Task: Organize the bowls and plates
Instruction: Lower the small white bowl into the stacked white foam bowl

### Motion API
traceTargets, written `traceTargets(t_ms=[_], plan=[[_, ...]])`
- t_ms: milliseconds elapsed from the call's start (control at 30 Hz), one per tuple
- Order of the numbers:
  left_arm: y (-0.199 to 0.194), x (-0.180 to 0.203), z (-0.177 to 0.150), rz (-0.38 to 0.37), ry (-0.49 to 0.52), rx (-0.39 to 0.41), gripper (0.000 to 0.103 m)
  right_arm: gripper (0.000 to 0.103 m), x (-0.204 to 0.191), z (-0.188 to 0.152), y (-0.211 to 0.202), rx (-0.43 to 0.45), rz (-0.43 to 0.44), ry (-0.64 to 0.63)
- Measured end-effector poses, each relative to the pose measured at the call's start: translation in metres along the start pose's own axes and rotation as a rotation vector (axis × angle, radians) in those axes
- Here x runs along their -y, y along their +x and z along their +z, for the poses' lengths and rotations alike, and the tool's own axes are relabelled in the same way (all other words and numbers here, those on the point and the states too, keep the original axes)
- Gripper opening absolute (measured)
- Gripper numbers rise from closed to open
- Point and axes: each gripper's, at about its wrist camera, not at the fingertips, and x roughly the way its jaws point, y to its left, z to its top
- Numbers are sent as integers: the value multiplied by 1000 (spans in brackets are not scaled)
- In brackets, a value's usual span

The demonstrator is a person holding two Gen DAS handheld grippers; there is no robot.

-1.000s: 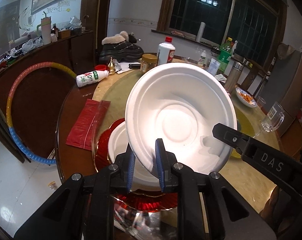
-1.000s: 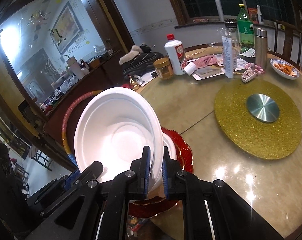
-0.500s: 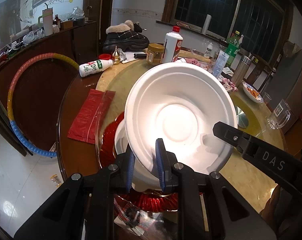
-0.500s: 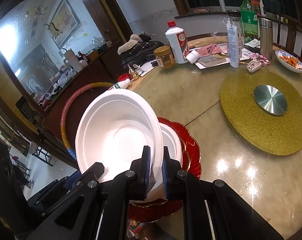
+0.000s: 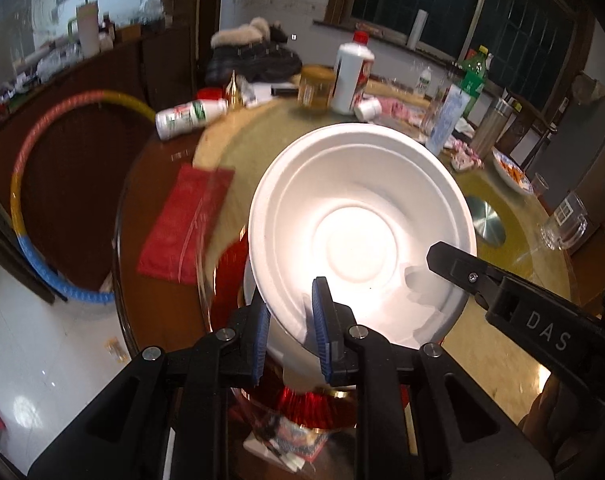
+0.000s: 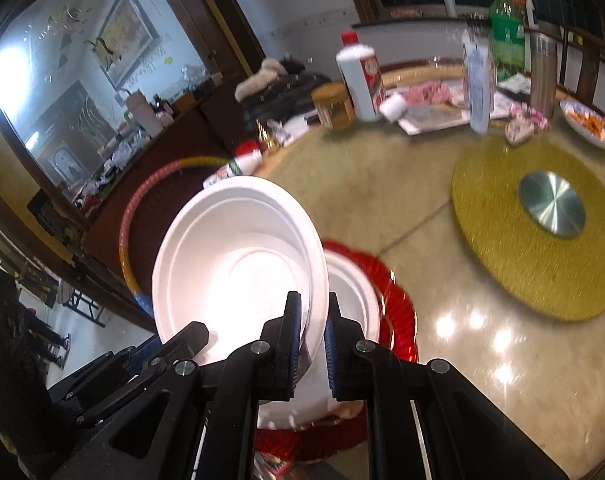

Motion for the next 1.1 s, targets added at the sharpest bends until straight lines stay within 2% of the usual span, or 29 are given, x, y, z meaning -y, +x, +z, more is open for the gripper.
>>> traceTargets(t_ms=[200,767,1100], plan=[[6,-1,-14,4,-3,-15,19,11,2,-20,5,-14,-4,-1],[4,3,-9,4,8,-15,19,11,4,-11,5,-42,2,6],[11,4,-8,19,16,-35,19,12,3,-6,15,-109,-17,-27]])
